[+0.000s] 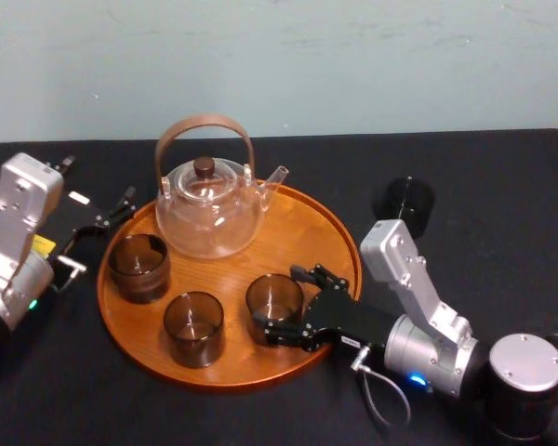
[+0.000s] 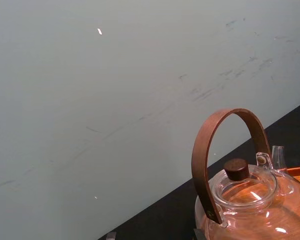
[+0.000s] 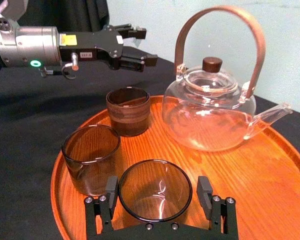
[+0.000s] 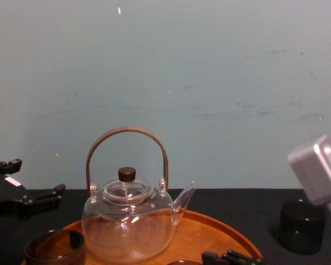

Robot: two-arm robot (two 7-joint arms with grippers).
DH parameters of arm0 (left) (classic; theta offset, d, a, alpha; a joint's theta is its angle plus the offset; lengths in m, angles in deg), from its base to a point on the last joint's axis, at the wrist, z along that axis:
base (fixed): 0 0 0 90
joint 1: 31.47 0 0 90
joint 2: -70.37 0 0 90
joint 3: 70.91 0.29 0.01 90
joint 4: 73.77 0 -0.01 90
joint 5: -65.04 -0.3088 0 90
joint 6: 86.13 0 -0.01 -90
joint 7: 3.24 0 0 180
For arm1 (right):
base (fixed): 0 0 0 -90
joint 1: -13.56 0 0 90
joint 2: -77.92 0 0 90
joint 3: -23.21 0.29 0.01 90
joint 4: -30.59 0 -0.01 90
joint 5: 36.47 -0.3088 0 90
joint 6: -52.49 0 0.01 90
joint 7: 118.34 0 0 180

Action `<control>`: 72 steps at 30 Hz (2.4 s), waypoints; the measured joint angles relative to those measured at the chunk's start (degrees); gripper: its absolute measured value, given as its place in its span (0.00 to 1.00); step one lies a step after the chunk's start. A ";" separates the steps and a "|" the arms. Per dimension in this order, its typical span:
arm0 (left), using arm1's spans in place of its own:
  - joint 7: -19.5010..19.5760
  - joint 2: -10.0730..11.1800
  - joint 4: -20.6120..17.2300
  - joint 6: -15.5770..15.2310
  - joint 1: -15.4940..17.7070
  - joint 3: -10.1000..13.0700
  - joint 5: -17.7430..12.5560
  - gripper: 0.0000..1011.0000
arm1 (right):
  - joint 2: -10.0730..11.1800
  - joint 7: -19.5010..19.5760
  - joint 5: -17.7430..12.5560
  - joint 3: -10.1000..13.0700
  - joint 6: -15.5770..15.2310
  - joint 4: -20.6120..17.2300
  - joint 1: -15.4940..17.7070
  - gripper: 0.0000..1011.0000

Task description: Pick up the glass from the table and place it on the tray.

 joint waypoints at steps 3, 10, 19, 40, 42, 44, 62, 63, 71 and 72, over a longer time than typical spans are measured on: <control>0.00 0.00 0.00 0.00 0.00 0.00 0.00 0.99 | 0.48 0.13 -0.30 0.40 0.06 -1.01 0.58 0.99; 0.00 0.00 0.00 0.00 0.00 0.00 0.00 0.99 | 3.17 0.08 -1.51 1.82 0.94 -5.39 3.58 0.99; 0.00 0.00 0.00 0.00 0.00 0.00 0.00 0.99 | 6.56 0.39 -3.81 5.14 2.97 -9.52 8.04 0.99; 0.00 0.00 0.00 0.00 0.00 0.00 0.00 0.99 | 8.20 7.08 -7.66 17.91 4.37 -5.70 11.57 0.99; 0.00 0.00 0.00 0.00 0.00 0.00 0.00 0.99 | 7.87 7.46 -7.34 18.29 4.09 -4.83 10.92 0.99; 0.00 0.00 0.00 0.00 0.00 0.00 0.00 0.99 | 7.47 7.73 -6.96 18.66 3.70 -3.62 10.08 0.99; 0.00 0.00 0.00 0.00 0.00 0.00 -0.01 0.99 | 4.61 7.10 -4.92 19.18 1.29 4.77 2.23 0.99; 0.00 0.00 0.00 0.00 0.00 0.00 0.00 0.99 | 4.49 7.04 -4.77 19.05 1.24 5.14 1.86 0.99; 0.00 0.00 0.00 0.00 0.00 0.00 0.00 0.99 | 3.29 6.50 -3.13 17.74 1.07 8.69 -1.66 0.99; 0.00 0.00 0.00 0.00 0.00 0.00 0.00 0.99 | 3.17 6.44 -2.98 17.60 1.07 9.04 -1.98 0.99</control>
